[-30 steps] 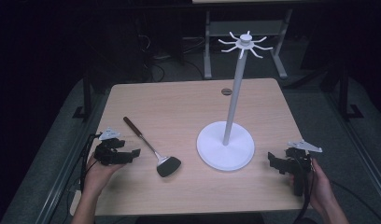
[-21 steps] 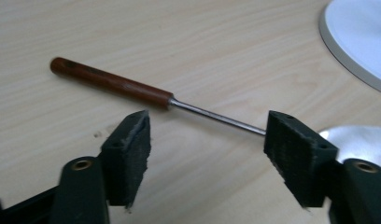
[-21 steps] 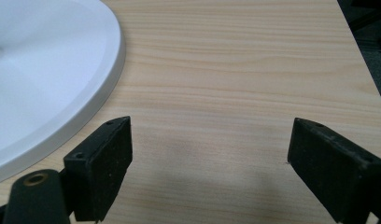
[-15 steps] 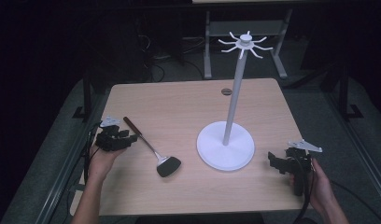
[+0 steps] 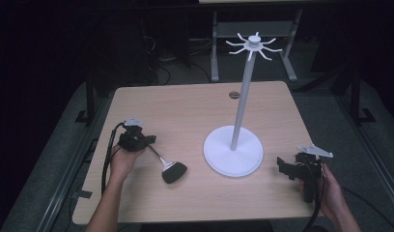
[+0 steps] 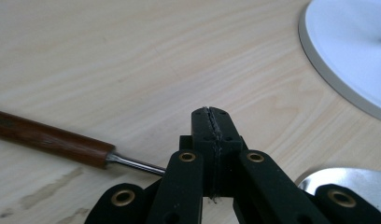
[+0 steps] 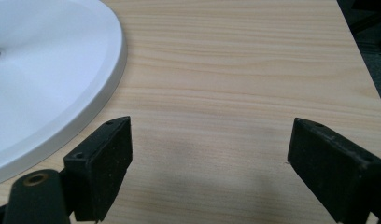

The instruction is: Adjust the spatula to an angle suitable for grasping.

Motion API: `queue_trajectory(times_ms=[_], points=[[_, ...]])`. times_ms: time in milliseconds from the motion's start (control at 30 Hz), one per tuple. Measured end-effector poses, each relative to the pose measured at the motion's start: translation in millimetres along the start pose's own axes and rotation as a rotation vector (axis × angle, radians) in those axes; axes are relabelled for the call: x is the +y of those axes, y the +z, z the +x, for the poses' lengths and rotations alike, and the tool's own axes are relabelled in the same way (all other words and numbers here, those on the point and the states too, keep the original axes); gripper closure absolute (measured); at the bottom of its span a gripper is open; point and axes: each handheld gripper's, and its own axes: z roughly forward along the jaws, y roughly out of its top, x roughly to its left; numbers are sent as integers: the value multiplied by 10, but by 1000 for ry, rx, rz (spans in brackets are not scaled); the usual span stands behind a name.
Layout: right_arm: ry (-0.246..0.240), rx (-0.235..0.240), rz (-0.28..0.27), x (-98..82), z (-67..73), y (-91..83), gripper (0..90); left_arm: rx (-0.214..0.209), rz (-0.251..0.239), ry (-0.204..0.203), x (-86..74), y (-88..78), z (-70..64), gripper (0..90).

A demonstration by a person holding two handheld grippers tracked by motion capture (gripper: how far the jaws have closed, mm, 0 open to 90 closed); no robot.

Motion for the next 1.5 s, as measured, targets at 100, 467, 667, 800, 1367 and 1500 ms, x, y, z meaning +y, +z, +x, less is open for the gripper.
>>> queue_trajectory(times_ms=[100, 467, 667, 800, 1367, 1500], points=[[-9, -1, -1, 1, -2, 8, 133, -24, 38, 8, -24, 98, -41, 900], [-1, -2, -2, 8, -6, -2, 133, -45, 133, 42, -115, 271, -164, 900], [2, -2, -4, 11, -5, -7, 133, -44, 159, 58, -123, 282, -235, 900], [0, -3, -3, 11, -3, -6, 133, -46, 179, 75, -149, 280, -250, 900], [0, 2, -5, 15, 1, -2, 133, -56, 197, 39, -256, 154, -265, 900], [1, 2, -5, 16, 1, -2, 133, -47, 194, 32, -300, 117, -264, 900]])
